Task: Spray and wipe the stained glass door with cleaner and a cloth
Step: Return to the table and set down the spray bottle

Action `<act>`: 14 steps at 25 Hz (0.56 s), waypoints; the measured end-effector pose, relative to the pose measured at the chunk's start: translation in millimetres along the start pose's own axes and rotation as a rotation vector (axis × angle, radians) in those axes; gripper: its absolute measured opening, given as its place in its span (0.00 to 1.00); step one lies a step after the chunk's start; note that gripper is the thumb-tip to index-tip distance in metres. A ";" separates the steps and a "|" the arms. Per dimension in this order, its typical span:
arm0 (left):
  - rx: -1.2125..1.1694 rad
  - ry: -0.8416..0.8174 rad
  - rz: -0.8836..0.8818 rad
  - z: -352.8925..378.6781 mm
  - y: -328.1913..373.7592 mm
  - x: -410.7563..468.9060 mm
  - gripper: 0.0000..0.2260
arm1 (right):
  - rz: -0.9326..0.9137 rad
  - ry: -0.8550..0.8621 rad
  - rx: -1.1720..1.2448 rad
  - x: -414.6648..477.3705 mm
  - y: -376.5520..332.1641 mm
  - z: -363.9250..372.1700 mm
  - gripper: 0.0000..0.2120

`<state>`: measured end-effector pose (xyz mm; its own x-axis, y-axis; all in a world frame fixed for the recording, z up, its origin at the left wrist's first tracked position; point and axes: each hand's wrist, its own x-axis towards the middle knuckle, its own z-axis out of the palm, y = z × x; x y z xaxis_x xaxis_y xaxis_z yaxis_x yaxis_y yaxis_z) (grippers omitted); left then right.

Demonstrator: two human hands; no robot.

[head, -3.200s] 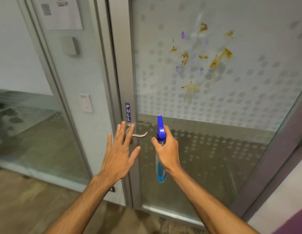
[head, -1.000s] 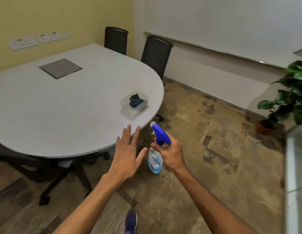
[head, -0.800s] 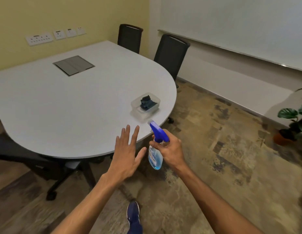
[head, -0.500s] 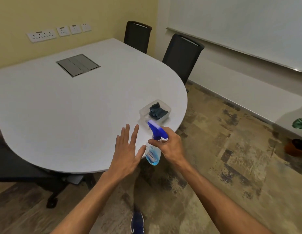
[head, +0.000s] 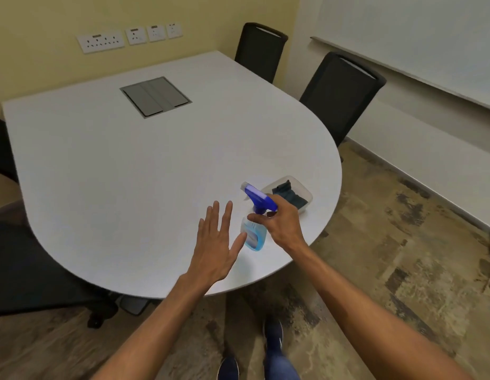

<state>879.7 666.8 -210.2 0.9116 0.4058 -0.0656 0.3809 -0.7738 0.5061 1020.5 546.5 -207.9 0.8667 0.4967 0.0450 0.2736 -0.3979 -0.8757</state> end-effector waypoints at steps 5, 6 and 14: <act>0.004 -0.019 -0.101 20.8 -9.8 32.9 0.37 | -0.015 -0.087 -0.041 49.9 24.8 19.6 0.19; -0.002 -0.015 -0.127 25.1 -10.8 39.5 0.36 | -0.019 -0.103 -0.046 59.5 30.1 23.4 0.17; -0.037 0.039 -0.249 52.5 -12.8 78.0 0.35 | 0.002 -0.238 -0.075 112.4 66.3 45.4 0.19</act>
<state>954.1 682.8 -266.9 0.7833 0.6008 -0.1593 0.5866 -0.6297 0.5094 1117.2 611.0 -282.7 0.7470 0.6601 -0.0794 0.3095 -0.4509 -0.8372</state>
